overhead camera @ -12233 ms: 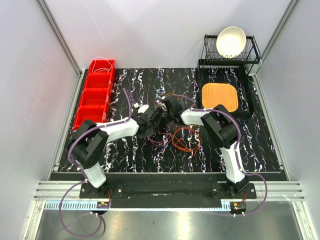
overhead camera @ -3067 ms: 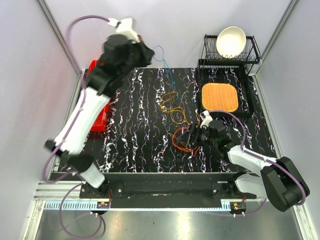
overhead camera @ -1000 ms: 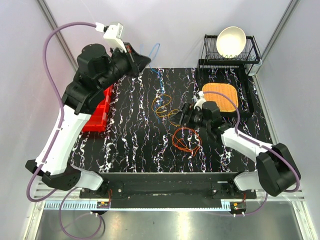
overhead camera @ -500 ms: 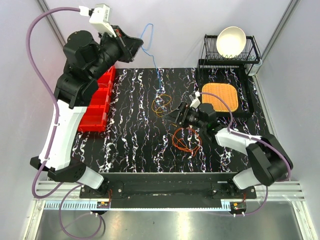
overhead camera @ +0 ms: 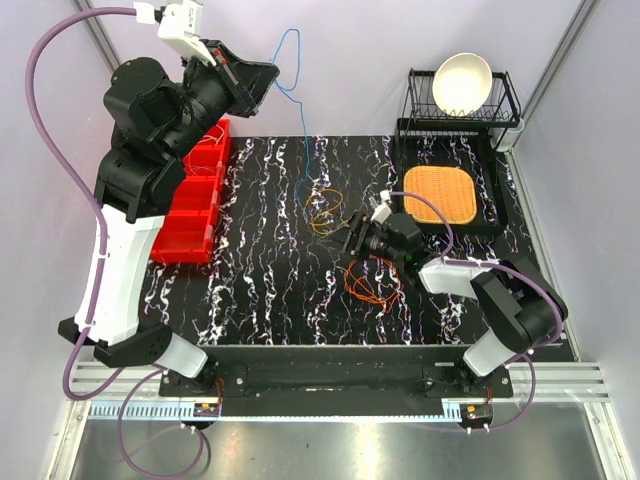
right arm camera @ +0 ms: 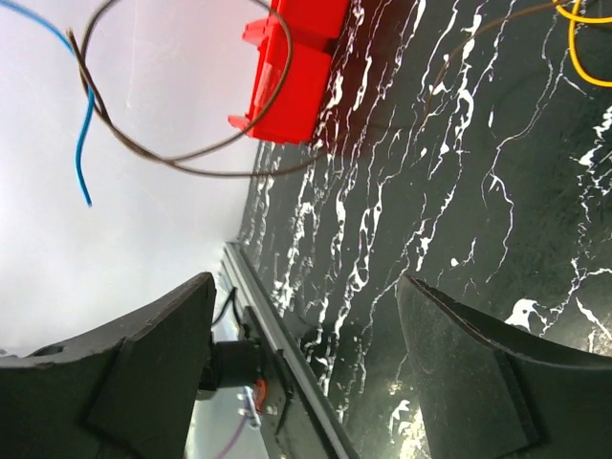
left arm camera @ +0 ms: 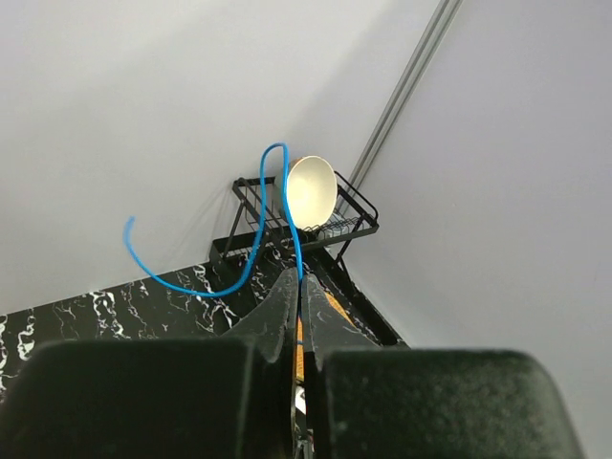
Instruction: Untangle the cables
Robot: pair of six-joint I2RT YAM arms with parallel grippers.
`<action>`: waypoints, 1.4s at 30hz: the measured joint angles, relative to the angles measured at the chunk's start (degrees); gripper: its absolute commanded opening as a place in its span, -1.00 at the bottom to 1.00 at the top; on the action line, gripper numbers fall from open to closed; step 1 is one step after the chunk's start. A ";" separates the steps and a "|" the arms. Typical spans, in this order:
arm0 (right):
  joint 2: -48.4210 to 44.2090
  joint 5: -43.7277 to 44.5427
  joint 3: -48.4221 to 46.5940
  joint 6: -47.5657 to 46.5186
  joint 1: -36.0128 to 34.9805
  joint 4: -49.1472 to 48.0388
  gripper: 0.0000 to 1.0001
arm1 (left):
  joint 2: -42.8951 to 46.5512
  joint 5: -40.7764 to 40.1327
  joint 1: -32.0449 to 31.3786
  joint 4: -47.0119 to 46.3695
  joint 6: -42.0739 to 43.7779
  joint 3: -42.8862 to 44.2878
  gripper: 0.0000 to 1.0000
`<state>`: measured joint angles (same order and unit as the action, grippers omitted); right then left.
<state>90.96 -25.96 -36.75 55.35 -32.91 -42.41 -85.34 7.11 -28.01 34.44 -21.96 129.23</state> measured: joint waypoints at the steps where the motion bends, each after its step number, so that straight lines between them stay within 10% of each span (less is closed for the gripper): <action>1: 0.00 0.22 -0.02 -0.81 -0.39 0.07 0.64 | 0.00 0.02 0.00 -0.09 -0.35 0.00 -1.00; 14: 3.80 6.01 -6.47 -12.63 -6.60 1.53 0.57 | -0.70 -0.04 0.09 -1.03 -1.07 0.22 -1.00; 22: 10.43 13.88 -13.62 -20.06 -7.23 3.37 -0.04 | -1.51 -0.07 0.31 -1.29 -2.01 0.61 -1.00; 42: 11.65 21.05 -16.96 -25.20 -8.76 7.67 0.21 | -2.40 -0.04 0.66 -1.62 -2.10 0.94 -1.00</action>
<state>102.61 -4.91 -53.71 30.15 -41.67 -34.74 -87.74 7.07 -27.35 32.82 -24.05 130.17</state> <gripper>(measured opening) 0.551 0.005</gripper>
